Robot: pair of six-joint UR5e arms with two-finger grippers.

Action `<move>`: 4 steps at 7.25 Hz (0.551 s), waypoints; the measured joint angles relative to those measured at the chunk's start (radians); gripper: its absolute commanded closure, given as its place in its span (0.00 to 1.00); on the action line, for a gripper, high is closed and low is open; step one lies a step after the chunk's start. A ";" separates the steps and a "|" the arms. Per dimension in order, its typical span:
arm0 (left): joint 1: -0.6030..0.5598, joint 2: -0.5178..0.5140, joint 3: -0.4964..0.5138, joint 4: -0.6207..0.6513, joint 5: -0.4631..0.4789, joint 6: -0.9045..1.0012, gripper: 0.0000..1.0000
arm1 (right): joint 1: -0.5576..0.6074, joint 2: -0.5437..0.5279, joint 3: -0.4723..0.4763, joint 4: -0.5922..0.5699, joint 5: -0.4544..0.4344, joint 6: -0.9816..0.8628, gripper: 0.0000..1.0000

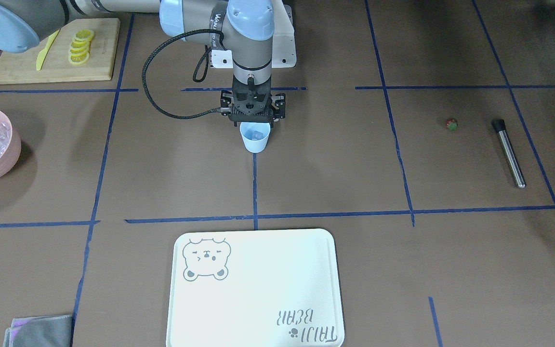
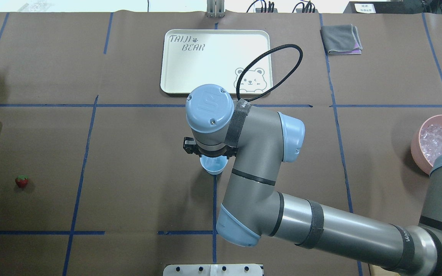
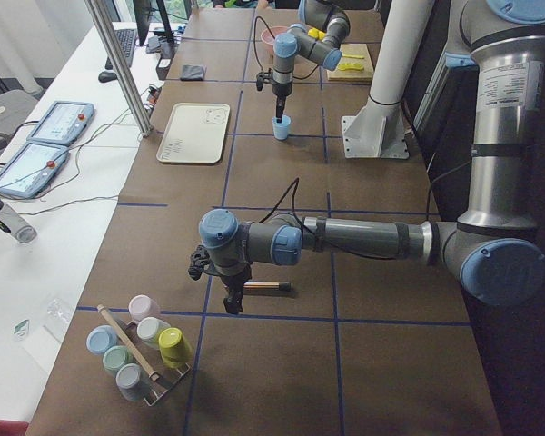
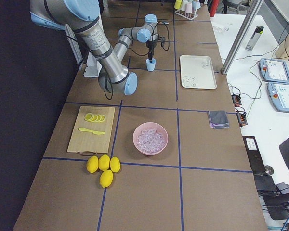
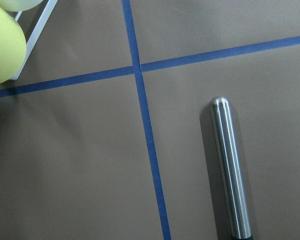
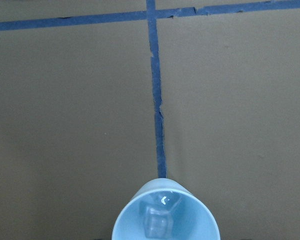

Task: Mash ice and strawberries in cup
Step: 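Open the right gripper to drop the ice cube into the cup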

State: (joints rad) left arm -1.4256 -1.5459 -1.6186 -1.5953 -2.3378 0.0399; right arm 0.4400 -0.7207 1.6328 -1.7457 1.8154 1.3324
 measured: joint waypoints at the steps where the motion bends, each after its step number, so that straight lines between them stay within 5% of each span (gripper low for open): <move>1: 0.000 0.000 0.000 0.000 0.000 0.000 0.00 | 0.000 -0.016 0.024 0.000 0.002 -0.003 0.01; 4: 0.001 0.001 0.001 0.002 0.000 0.000 0.00 | 0.071 -0.088 0.113 -0.004 0.048 -0.086 0.01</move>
State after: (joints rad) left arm -1.4251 -1.5449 -1.6173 -1.5935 -2.3378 0.0399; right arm 0.5114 -0.8084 1.7463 -1.7494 1.8638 1.2460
